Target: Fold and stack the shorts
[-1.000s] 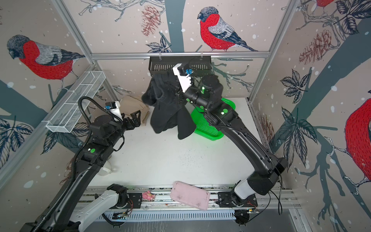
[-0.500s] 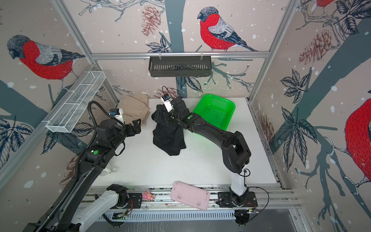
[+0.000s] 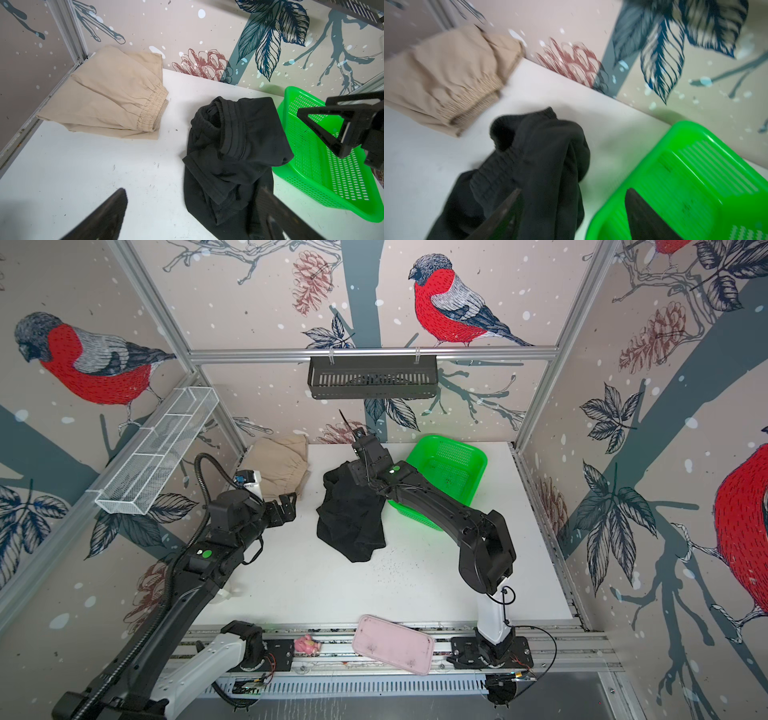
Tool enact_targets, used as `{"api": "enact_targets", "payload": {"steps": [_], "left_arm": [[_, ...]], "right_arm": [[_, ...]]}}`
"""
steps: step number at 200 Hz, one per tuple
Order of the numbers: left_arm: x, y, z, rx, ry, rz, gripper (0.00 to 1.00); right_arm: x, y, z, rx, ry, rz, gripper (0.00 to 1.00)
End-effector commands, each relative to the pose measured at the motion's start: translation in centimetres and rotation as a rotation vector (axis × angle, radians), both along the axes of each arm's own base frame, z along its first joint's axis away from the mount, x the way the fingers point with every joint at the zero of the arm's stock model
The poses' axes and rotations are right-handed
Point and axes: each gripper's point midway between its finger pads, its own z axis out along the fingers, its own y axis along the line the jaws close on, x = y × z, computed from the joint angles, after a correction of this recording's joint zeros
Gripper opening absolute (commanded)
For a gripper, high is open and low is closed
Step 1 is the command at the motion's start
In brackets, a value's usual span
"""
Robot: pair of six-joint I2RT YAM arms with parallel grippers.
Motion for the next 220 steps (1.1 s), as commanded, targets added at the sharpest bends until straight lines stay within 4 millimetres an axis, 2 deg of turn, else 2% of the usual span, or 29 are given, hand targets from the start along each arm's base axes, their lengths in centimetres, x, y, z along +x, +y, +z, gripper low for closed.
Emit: {"api": "enact_targets", "payload": {"steps": [1, 46, 74, 97, 123, 150, 187, 203, 220], "left_arm": [[0.4, -0.4, 0.2, -0.023, -0.019, -0.011, 0.97], [0.8, -0.9, -0.1, -0.028, -0.007, -0.035, 0.97], [0.7, -0.8, -0.5, -0.024, -0.001, -0.029, 0.97], [0.7, -0.7, -0.8, -0.021, 0.005, -0.026, 0.97], [0.8, -0.8, -0.9, -0.025, 0.003, -0.025, 0.97], [1.1, -0.9, -1.3, -0.03, 0.01, -0.03, 0.97], [1.6, -1.3, -1.9, -0.034, 0.03, -0.041, 0.97], [1.7, -1.4, -2.0, -0.035, 0.031, -0.043, 0.97], [1.9, -1.5, -2.0, -0.034, 0.031, -0.047, 0.97]], "right_arm": [[-0.5, -3.7, -3.2, -0.04, 0.107, -0.129, 0.78], [0.0, -4.7, -8.6, -0.126, 0.179, -0.182, 0.78], [0.0, -4.9, -10.9, -0.143, 0.21, -0.182, 0.77], [0.0, -6.5, -12.2, -0.177, 0.232, -0.212, 0.76], [-0.4, -8.6, -12.1, -0.162, 0.241, -0.231, 0.76], [-1.5, -11.0, -12.1, -0.117, 0.267, -0.227, 0.76], [-4.2, -16.3, -12.6, -0.12, 0.318, -0.285, 0.76], [-5.4, -18.4, -12.1, -0.109, 0.331, -0.312, 0.78], [-6.3, -20.0, -10.7, -0.115, 0.324, -0.352, 0.79]]}}
